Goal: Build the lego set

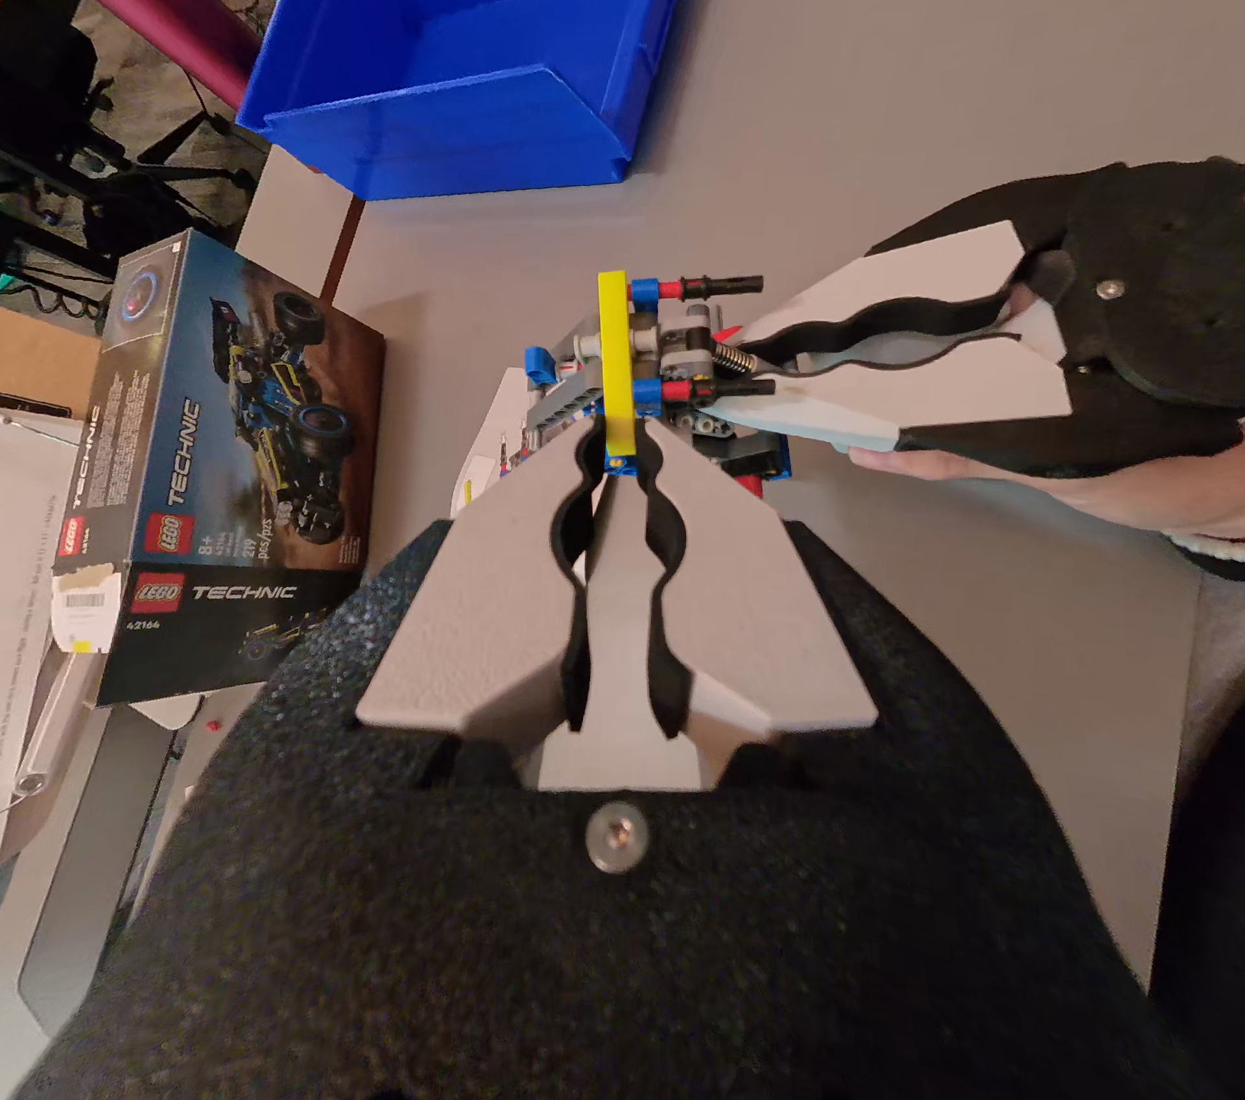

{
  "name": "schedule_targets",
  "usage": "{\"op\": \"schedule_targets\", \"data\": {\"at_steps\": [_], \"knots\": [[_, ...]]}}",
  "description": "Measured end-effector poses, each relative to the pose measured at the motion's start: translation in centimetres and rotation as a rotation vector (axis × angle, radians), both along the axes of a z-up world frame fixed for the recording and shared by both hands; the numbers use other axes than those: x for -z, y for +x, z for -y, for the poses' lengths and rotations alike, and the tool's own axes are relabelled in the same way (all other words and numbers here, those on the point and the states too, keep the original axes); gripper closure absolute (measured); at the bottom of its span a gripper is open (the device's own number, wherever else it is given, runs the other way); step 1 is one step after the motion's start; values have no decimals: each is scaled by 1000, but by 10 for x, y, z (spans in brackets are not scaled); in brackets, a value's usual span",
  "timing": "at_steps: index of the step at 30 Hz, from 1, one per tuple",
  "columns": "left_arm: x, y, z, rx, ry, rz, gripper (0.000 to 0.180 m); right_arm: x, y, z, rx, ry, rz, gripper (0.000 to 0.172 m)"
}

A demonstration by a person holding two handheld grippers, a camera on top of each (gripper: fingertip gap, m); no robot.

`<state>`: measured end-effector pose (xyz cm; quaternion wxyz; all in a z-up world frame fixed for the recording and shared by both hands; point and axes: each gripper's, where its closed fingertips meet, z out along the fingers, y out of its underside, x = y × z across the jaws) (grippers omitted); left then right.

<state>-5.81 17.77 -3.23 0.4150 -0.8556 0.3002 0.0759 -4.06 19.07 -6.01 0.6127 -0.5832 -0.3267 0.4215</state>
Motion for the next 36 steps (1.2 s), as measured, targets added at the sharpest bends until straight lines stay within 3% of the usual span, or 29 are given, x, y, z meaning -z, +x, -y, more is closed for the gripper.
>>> {"op": "schedule_targets", "data": {"at_steps": [27,36], "knots": [[3,-10,8,3,-132,-18,175,3,-6,8,99,342,236,167],[5,-8,6,56,-75,-99,173,2,-4,6,70,275,187,167]]}}
